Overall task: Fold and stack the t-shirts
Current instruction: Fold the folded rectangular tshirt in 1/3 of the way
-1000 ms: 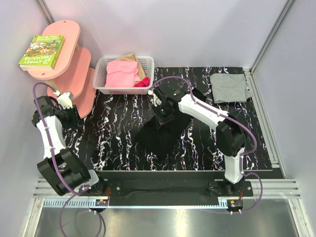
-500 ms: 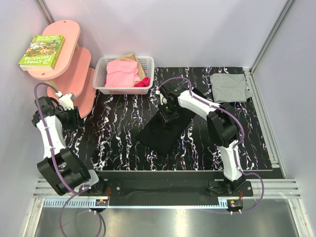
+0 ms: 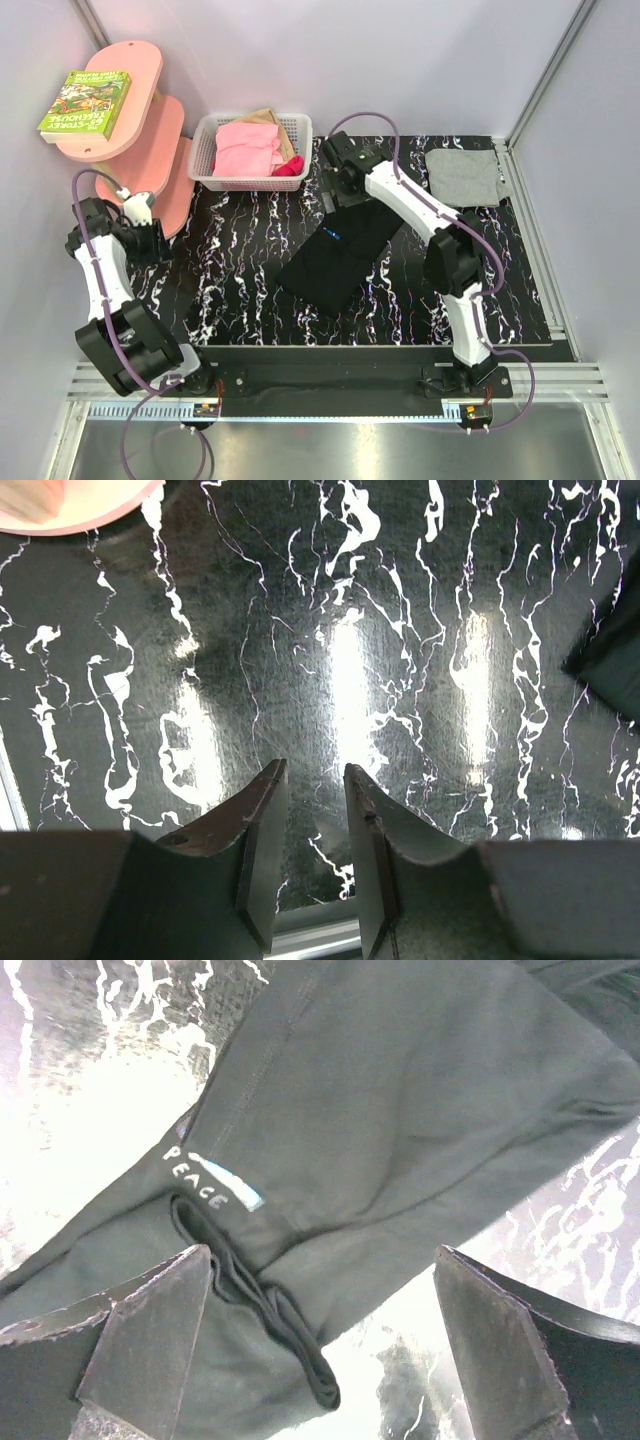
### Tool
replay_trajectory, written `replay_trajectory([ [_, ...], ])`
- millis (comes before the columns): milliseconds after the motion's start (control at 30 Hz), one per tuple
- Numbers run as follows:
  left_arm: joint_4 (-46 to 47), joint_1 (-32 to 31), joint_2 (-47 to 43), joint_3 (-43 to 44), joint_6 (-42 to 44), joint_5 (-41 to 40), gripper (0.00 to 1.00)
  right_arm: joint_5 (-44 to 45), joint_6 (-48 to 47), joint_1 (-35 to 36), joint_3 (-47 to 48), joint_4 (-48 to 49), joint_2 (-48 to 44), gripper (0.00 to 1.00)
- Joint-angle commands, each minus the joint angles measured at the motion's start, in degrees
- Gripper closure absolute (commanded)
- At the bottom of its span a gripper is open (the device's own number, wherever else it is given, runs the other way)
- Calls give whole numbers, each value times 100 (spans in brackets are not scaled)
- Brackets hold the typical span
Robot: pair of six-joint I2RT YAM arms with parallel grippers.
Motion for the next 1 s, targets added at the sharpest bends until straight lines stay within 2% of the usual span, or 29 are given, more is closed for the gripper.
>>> replay_trajectory([
  [0, -22, 25, -183, 5, 114, 188, 66, -641, 345, 83, -108, -447, -816, 0],
  [100, -31, 25, -148, 14, 105, 188, 66, -1707, 512, 425, -1355, 211, -1545, 0],
  [200, -31, 17, -131, 40, 79, 171, 66, -2683, 871, 453, -2733, 1096, -2004, 0],
  [500, -92, 25, -157, 102, 87, 101, 66, -4927, 1697, 40, -3722, 2584, -2111, 0],
  [667, -119, 25, -148, 102, 131, 65, 65, -5386, 2156, -241, -4425, 3244, -1980, 0],
  [800, -128, 17, -113, 120, 140, 56, 65, -5482, 2191, -443, -4934, 3630, -1349, 0],
  [967, -154, 17, -148, 120, 166, 48, 65, -5457, 2104, -523, -5059, 3834, -802, 0],
])
